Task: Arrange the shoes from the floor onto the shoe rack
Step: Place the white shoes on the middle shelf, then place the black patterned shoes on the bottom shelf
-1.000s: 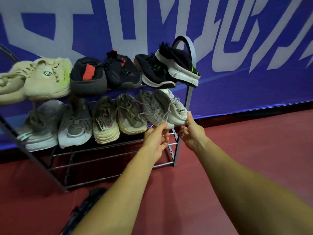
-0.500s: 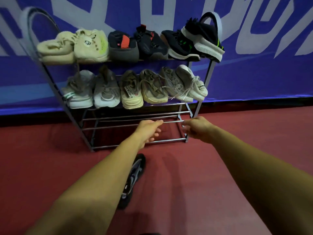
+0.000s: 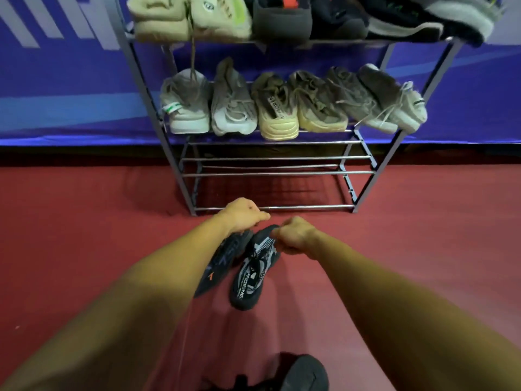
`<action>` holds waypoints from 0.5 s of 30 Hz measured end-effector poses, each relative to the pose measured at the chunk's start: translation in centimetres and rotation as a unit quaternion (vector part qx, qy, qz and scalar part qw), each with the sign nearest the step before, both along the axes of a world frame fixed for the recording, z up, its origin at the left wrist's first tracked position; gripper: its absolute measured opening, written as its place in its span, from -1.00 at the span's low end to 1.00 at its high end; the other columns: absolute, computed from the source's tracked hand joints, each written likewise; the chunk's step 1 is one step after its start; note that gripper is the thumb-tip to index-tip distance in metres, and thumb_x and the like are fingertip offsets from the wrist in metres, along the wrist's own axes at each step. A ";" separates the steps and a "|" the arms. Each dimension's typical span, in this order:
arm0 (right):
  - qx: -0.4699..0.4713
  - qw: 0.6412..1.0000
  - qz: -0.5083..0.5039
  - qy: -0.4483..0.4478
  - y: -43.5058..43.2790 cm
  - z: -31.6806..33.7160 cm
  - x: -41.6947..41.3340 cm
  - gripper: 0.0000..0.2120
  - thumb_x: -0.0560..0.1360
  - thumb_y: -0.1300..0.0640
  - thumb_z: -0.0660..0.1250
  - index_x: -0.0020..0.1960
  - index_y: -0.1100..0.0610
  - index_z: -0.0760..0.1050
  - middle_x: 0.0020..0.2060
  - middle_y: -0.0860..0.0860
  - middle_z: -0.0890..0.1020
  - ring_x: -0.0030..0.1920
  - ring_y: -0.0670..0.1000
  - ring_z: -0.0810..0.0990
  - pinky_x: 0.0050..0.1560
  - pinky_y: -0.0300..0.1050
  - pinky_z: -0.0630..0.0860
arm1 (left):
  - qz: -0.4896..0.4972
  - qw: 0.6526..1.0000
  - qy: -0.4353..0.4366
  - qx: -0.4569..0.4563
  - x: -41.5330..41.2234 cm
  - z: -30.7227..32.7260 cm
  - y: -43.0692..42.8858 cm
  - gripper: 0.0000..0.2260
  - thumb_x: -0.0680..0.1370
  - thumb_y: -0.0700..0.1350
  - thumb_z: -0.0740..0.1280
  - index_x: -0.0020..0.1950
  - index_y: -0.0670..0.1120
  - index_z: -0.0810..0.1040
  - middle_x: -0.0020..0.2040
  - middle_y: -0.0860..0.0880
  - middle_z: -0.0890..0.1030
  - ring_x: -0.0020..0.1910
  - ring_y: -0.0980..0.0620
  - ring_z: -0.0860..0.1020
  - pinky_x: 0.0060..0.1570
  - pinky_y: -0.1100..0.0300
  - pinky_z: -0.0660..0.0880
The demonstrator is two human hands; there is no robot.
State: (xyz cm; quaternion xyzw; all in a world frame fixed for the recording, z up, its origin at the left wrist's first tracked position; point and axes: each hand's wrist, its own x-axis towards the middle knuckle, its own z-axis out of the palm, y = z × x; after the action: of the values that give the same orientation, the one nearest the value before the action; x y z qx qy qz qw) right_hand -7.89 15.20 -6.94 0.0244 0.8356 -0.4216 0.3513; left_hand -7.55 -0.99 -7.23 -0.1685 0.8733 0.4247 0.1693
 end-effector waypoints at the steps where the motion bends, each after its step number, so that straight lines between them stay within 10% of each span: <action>1: 0.003 1.000 0.004 -0.006 -1.0 -1.3 0.3 -0.79 0.53 0.27 0.33 -0.29 0.17 0.49 -0.34 0.16 0.53 -0.43 0.05 0.48 -0.46 -0.19 0.37 | -0.008 1.000 -0.009 -0.008 0.4 -1.4 -0.5 -0.71 0.47 0.11 0.45 -0.11 -0.13 0.64 -0.33 0.00 0.57 -0.35 0.01 0.51 -0.24 0.20 0.43; 7: 0.063 0.997 0.034 -0.029 -3.5 -8.5 1.3 -0.94 0.52 0.18 0.39 -0.08 0.18 0.56 -0.26 0.16 0.60 -0.28 0.11 0.56 -0.39 -0.14 0.46 | -0.034 0.991 -0.116 -0.052 3.4 -9.5 -2.2 -0.75 0.51 0.03 0.42 -0.09 -0.16 0.65 -0.22 -0.17 0.59 -0.28 -0.10 0.52 -0.27 0.17 0.37; 11: 0.131 0.989 0.065 -0.020 -3.1 -12.3 2.3 -0.76 0.54 0.13 0.36 0.13 0.22 0.62 0.03 0.22 0.70 -0.16 0.10 0.58 -0.20 -0.09 0.55 | -0.051 0.978 -0.164 -0.117 4.6 -12.7 -1.8 -0.57 0.51 0.08 0.40 0.15 -0.27 0.60 0.17 -0.26 0.62 0.15 -0.22 0.59 0.00 0.09 0.51; 15: 0.169 0.978 0.118 -0.023 -3.2 -14.6 3.9 -0.87 0.58 0.07 0.27 -0.04 0.07 0.57 0.15 0.22 0.68 -0.09 0.17 0.60 0.10 -0.07 0.54 | -0.032 0.976 -0.163 -0.139 5.5 -13.9 -1.0 -0.59 0.52 0.11 0.36 0.21 -0.17 0.57 0.24 -0.19 0.58 0.21 -0.17 0.55 0.16 0.09 0.50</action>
State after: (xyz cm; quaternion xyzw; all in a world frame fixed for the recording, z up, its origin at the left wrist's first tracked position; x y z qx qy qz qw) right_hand -4.04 11.95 -21.52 -0.0058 0.8837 -0.2290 0.4082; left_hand -2.02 -1.99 -21.13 -0.2296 0.8894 0.2602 0.2977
